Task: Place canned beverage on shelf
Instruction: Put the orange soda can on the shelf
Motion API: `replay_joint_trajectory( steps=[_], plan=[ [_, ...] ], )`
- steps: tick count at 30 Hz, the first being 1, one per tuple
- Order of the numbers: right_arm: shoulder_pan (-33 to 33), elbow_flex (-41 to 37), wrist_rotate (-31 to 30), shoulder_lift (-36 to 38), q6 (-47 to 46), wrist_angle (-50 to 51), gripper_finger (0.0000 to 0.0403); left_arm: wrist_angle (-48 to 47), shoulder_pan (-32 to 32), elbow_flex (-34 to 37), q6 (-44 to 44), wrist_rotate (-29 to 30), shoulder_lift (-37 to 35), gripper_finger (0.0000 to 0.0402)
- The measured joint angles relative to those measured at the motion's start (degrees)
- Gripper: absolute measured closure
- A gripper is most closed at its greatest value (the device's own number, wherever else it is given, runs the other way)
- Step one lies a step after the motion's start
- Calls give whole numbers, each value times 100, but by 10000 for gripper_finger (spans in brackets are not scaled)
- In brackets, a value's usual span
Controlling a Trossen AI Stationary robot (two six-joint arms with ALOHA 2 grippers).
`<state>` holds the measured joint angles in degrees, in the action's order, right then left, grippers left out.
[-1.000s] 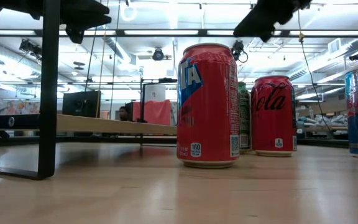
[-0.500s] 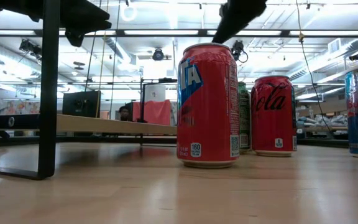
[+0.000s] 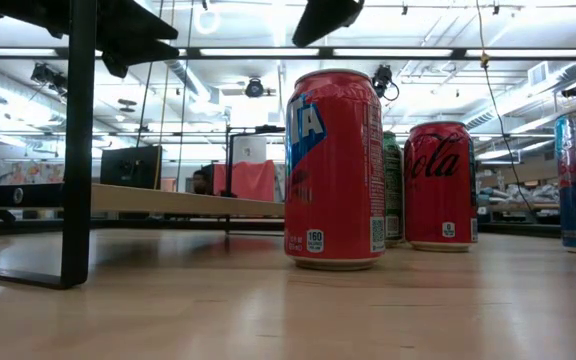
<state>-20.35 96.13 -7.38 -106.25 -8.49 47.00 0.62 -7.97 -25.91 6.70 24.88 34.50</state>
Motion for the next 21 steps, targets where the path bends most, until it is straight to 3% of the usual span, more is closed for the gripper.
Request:
replay_joint_trajectory(
  steps=[12, 21],
  plan=[
    [-251, 880, -11, -1011, -59, 796, 83, -61, 0, -146, 50, -344, 0, 170],
    [-203, 1067, -19, -1183, 699, 1118, 60, -277, 0, -146, 270, -365, 0, 170]
  ],
)
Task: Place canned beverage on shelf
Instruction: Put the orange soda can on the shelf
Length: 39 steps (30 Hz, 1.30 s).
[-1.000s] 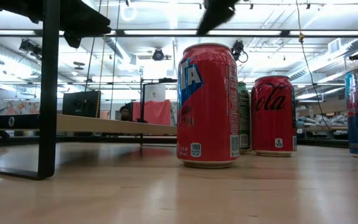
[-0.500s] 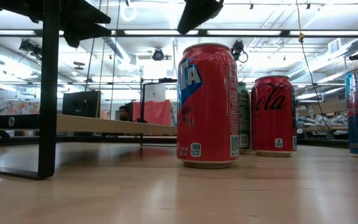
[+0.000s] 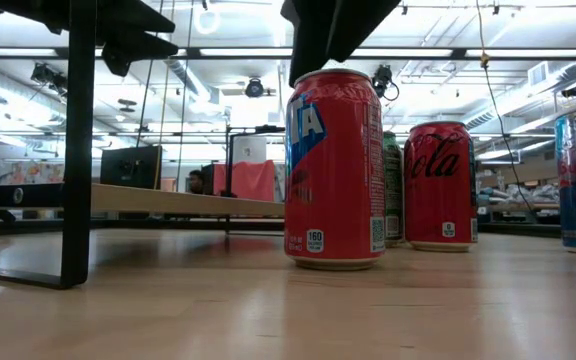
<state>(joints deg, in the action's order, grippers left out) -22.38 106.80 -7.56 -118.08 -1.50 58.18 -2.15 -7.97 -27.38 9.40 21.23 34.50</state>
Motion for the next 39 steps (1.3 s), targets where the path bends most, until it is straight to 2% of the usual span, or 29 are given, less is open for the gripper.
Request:
replay_joint_trajectory(
  steps=[6, 10, 20, 25, 32, 39],
  plan=[
    [32, 7, 124, -62, 262, 16, 15, -110, 0, 0, 87, -3, 0, 170],
    [79, -15, 266, -214, 295, 112, 9, -158, -2, 0, 179, -7, -2, 170],
    [164, -13, 400, -470, 355, 201, 57, -326, -2, -2, 265, -7, -7, 170],
    [322, -13, 531, -463, -138, 252, 85, -397, -2, -2, 287, -7, -4, 170],
    [537, 106, 595, -440, -677, 676, 81, -422, -2, -2, 289, -7, -4, 170],
    [758, 1075, 173, -416, -799, 1320, 81, -418, -2, -2, 289, -7, -2, 170]
  ],
)
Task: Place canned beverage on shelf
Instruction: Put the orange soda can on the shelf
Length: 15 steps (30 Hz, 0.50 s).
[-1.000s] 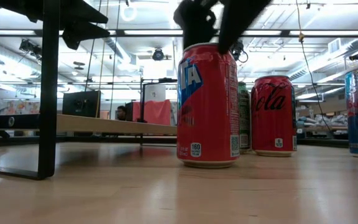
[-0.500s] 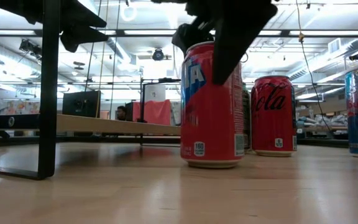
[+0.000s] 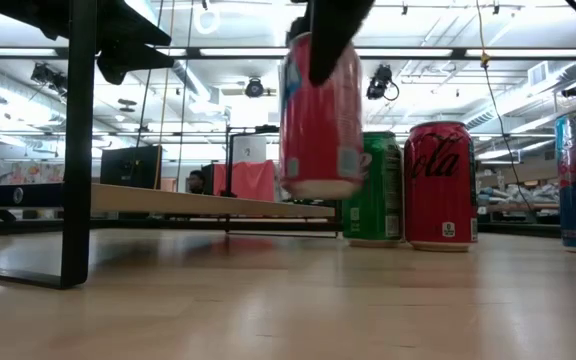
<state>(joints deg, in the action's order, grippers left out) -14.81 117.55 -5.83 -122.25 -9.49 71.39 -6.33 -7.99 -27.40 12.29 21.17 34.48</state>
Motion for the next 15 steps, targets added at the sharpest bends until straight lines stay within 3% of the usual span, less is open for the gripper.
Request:
replay_joint_trajectory(
  steps=[6, 15],
  plan=[
    [469, 379, -504, -1, -58, 26, 80, 9, 0, 0, 20, 0, 0, 170],
    [1312, 381, -528, -12, -862, -48, 80, 8, 0, 0, 42, 1, 0, 170]
  ],
)
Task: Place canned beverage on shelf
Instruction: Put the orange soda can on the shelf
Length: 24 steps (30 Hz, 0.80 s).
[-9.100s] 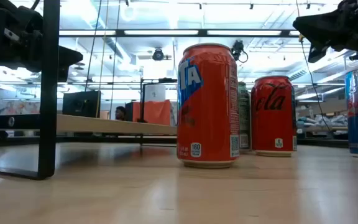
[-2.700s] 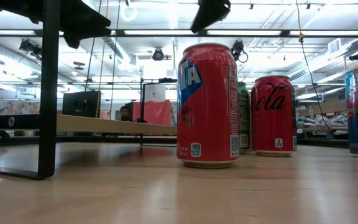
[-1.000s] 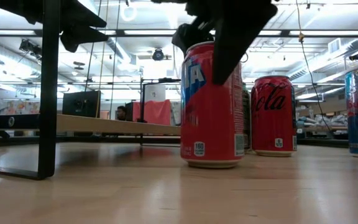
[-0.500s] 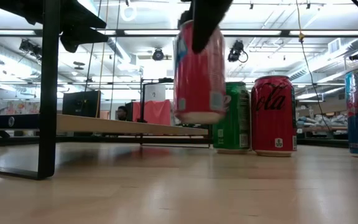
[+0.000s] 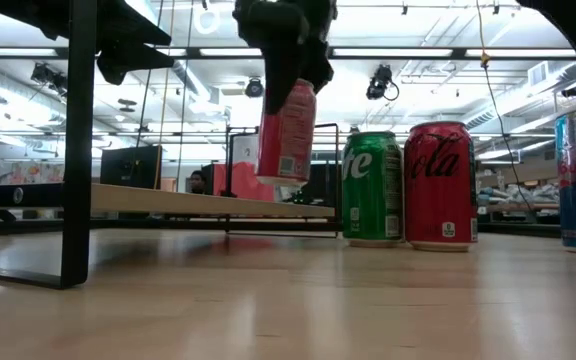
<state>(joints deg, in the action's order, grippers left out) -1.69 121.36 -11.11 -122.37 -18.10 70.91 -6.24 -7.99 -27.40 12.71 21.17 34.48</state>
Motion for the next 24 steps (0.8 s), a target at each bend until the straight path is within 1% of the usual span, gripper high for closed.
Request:
replay_joint_trajectory(
  steps=[4, 10, 19, 24],
  plan=[
    [231, 2, 27, -24, -447, -12, 80, -2, 0, 0, 0, 2, 0, 170],
    [456, -132, 46, -41, -552, -129, 80, -6, 0, 0, 0, 2, 2, 170],
    [682, -164, 35, -42, -277, -167, 79, -8, 0, 0, 0, 2, 2, 170],
    [719, -166, 37, -42, -132, -160, 62, -8, 0, 0, 0, 2, 2, 170]
  ],
)
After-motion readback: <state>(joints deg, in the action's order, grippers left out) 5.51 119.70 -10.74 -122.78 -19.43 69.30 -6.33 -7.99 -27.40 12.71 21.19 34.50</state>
